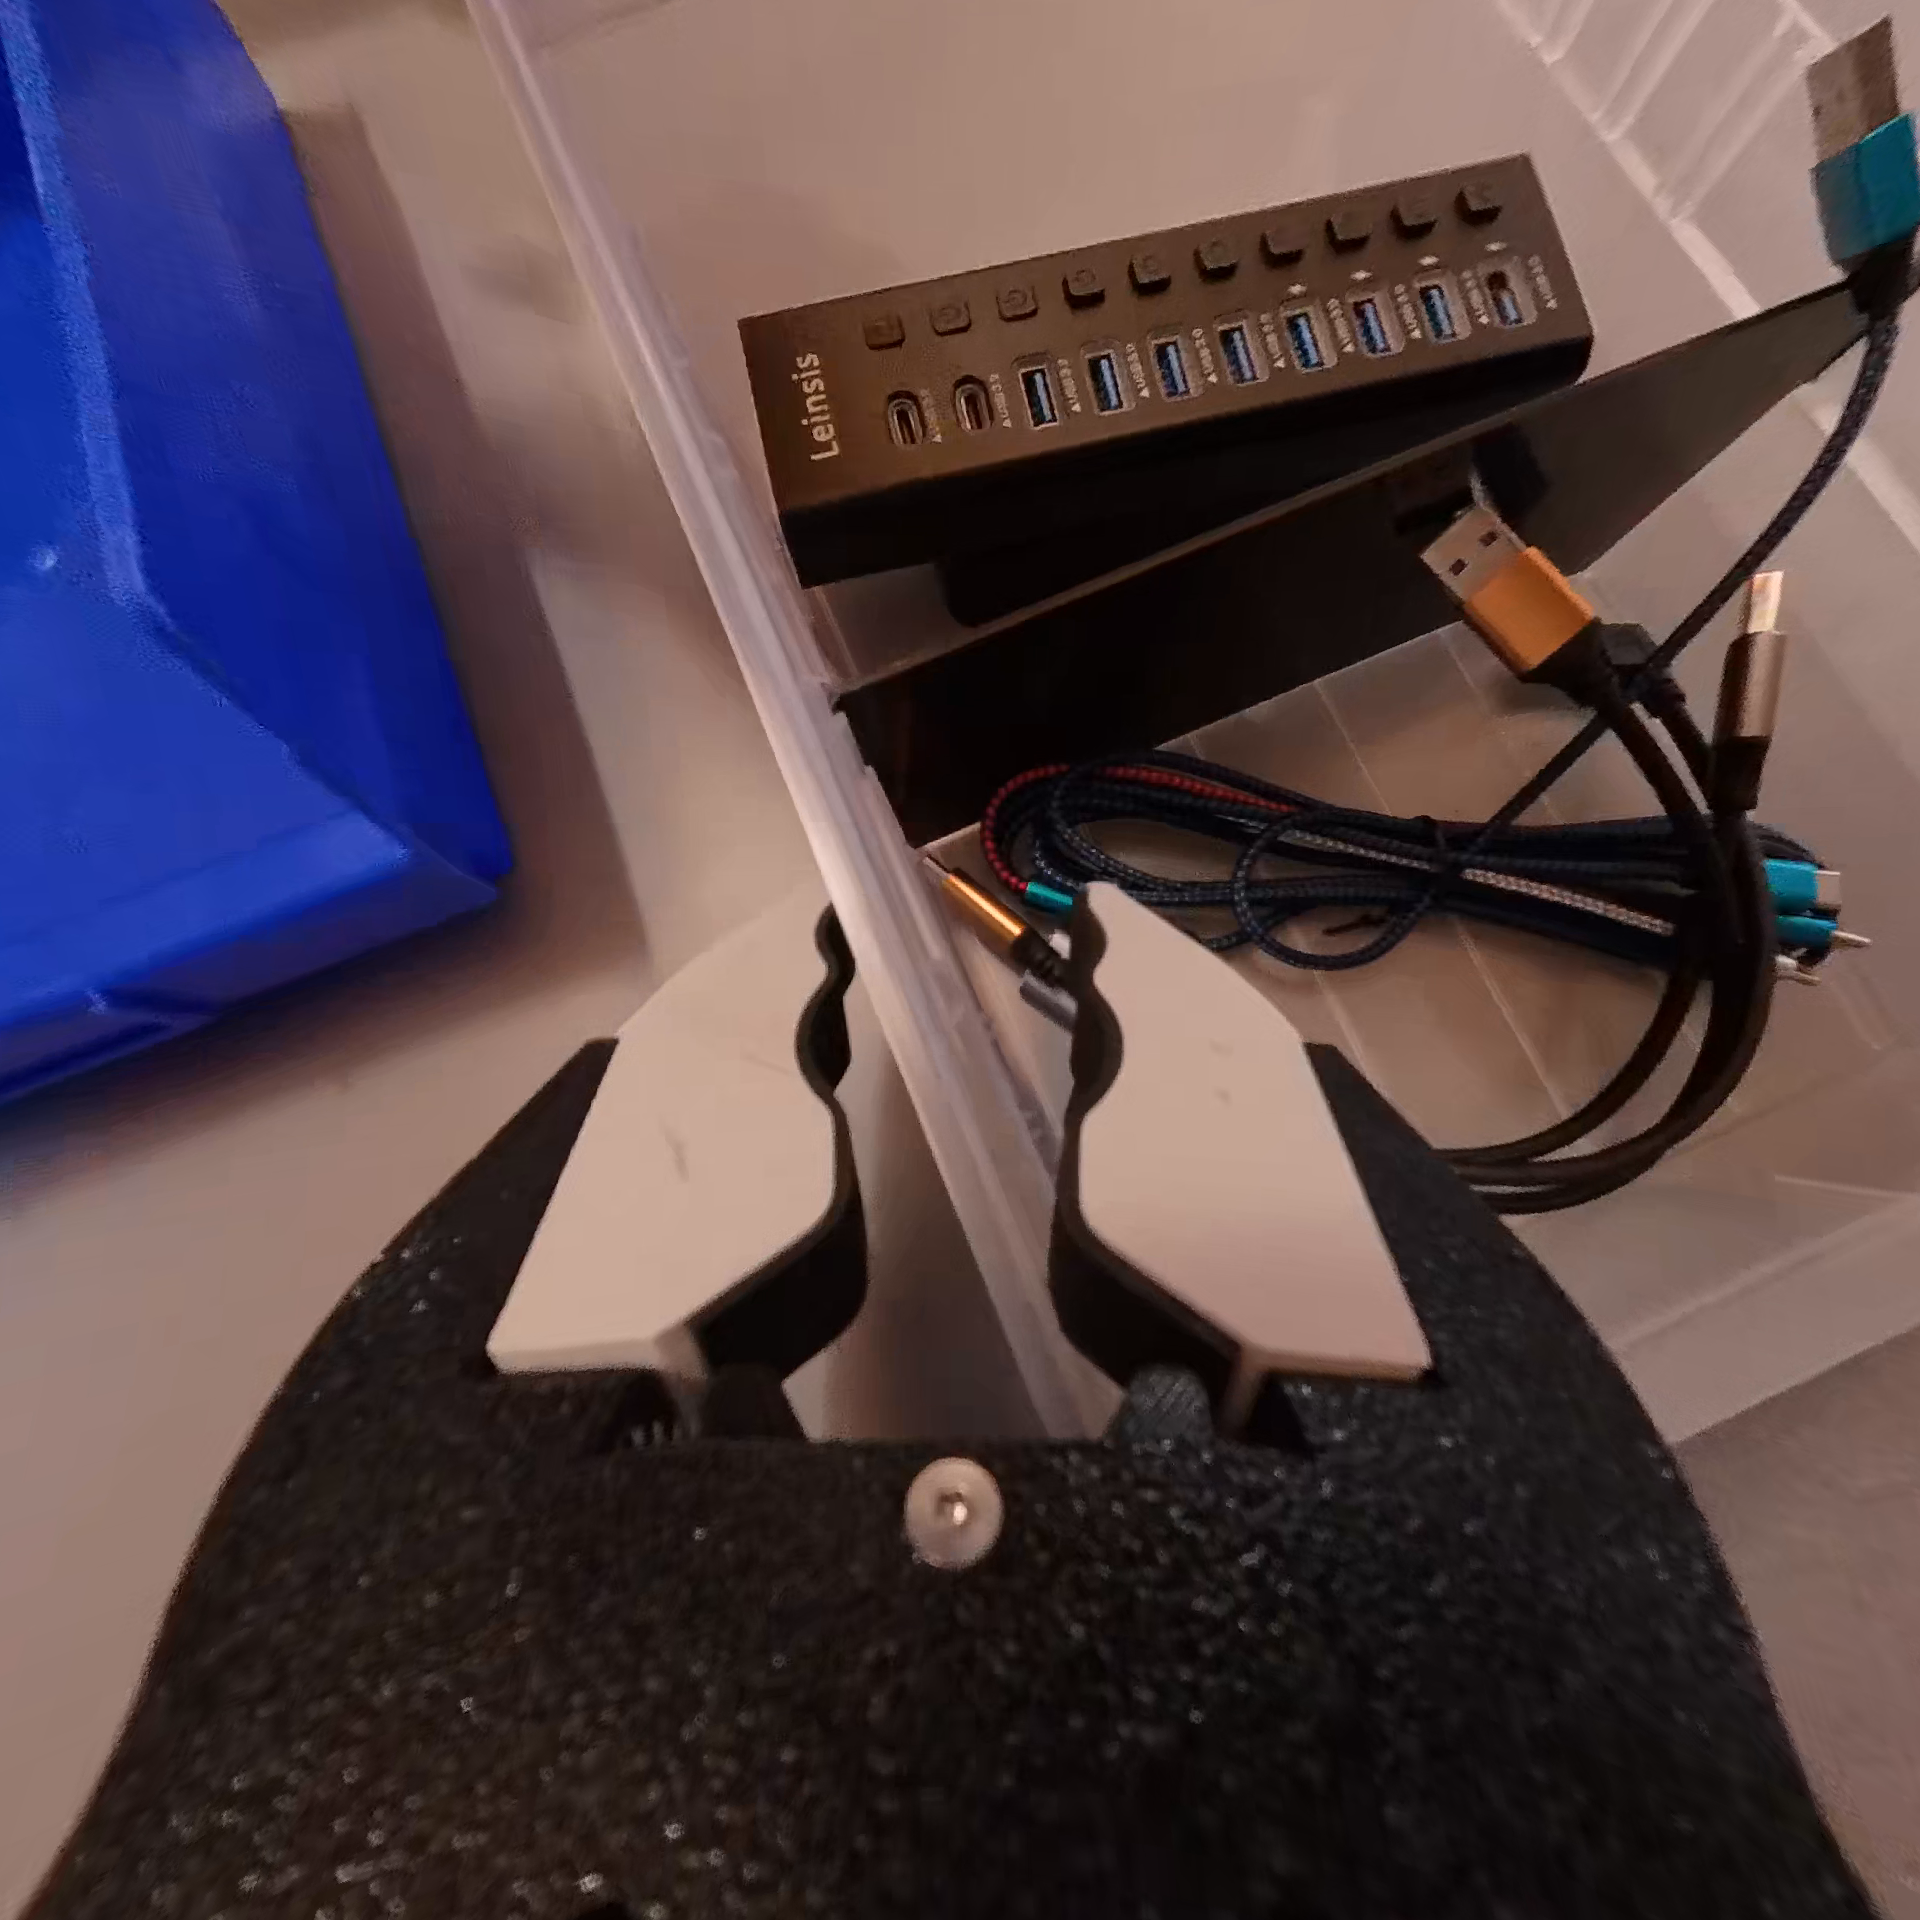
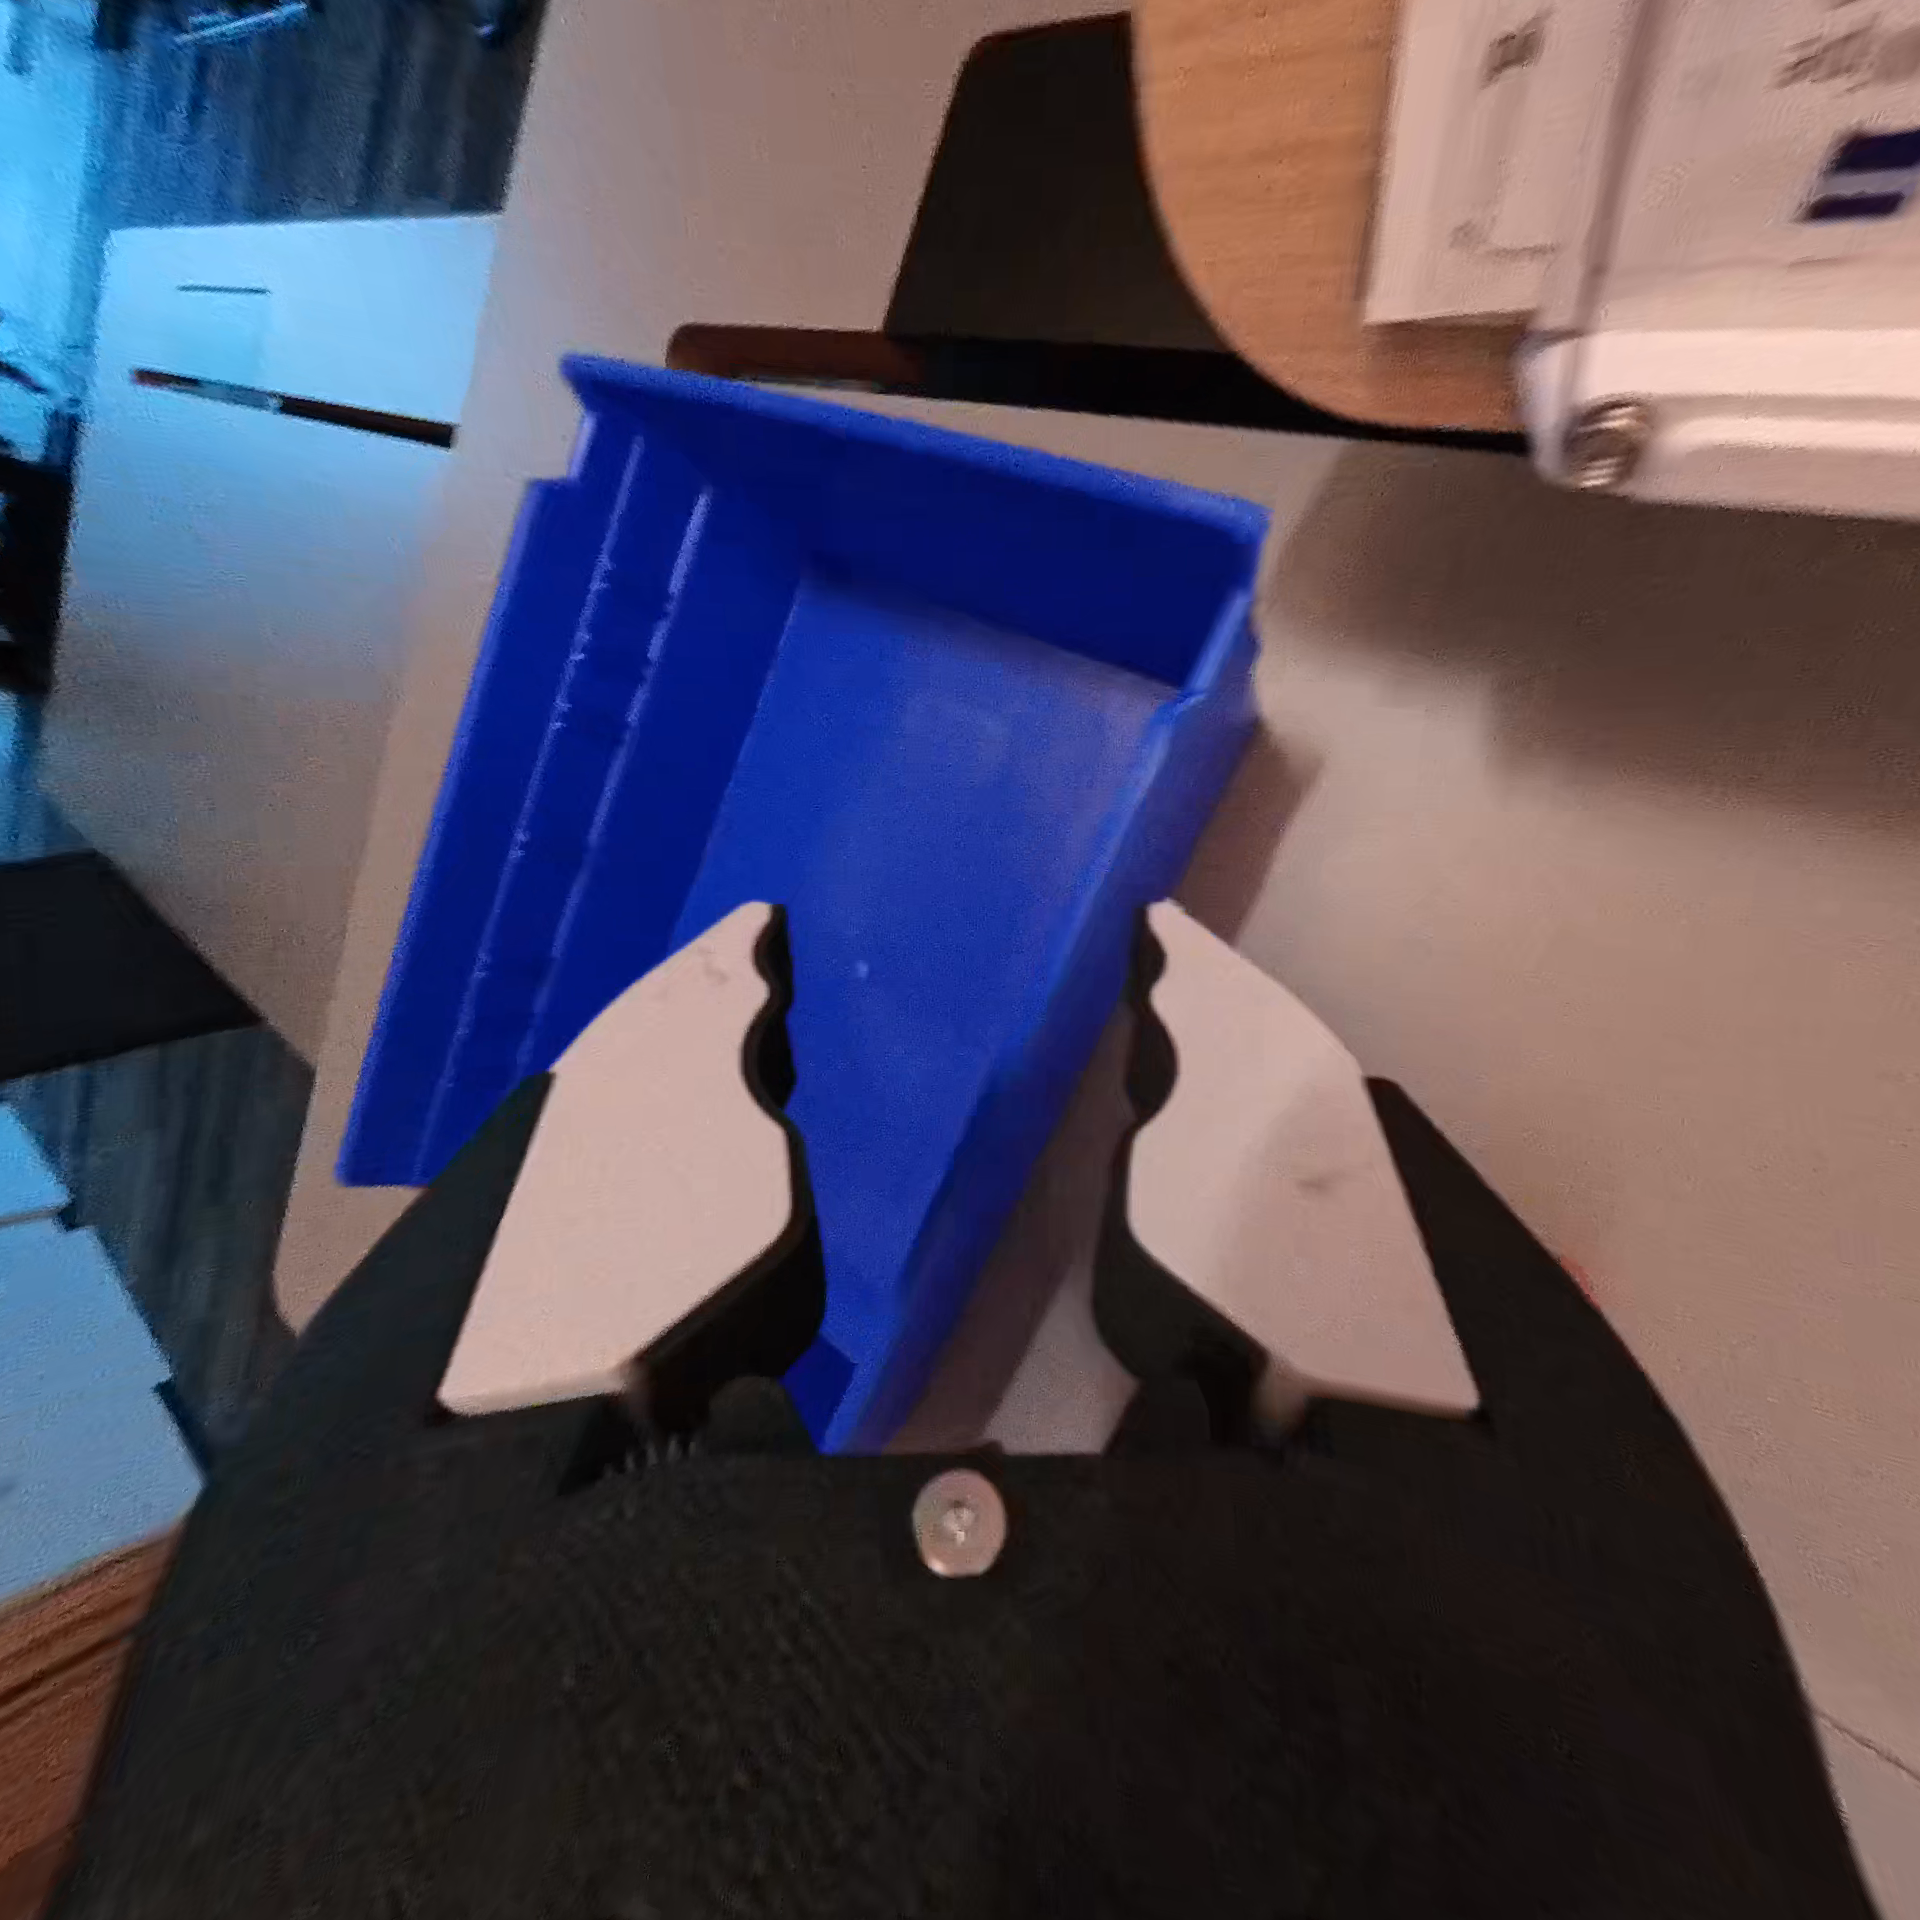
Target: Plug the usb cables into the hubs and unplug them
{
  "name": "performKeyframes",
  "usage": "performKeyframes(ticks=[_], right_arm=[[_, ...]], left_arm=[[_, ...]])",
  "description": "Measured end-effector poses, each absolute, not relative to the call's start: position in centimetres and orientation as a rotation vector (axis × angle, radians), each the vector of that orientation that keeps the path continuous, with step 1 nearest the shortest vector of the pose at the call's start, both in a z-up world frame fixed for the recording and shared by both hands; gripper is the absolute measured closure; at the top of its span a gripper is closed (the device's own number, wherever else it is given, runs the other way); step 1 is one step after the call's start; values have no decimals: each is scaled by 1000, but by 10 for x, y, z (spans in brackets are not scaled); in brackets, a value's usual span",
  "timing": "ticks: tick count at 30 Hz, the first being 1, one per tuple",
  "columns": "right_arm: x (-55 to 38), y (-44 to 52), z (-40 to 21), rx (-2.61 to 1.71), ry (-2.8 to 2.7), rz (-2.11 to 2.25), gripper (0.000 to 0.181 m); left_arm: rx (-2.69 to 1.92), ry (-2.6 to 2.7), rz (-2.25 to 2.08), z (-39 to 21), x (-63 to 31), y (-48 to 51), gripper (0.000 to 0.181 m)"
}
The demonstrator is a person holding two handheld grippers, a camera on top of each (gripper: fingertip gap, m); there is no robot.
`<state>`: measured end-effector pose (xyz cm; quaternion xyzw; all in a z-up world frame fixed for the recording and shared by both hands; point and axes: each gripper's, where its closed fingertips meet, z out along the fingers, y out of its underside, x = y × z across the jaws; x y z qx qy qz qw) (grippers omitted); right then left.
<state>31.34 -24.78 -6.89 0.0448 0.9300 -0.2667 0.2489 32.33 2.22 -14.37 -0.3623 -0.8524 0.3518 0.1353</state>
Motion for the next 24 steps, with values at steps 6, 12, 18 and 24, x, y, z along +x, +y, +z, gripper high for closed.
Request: performKeyframes(ticks=[6, 12, 18, 24], right_arm=[[299, -241, -69, 182, 2578, -767, 100], [342, -219, -129, 36, 2670, -501, 120], [345, -220, -164, -107, 2884, -384, 147], [363, -226, -163, -203, 2868, -341, 159]], left_arm=[[-1058, -2389, 992, -143, 322, 24, 144], [-1108, -2409, 1017, -143, 325, 22, 144], [-1086, -2475, 1091, -141, 336, 19, 145], [-1043, -2500, 1111, -141, 353, 21, 147]])
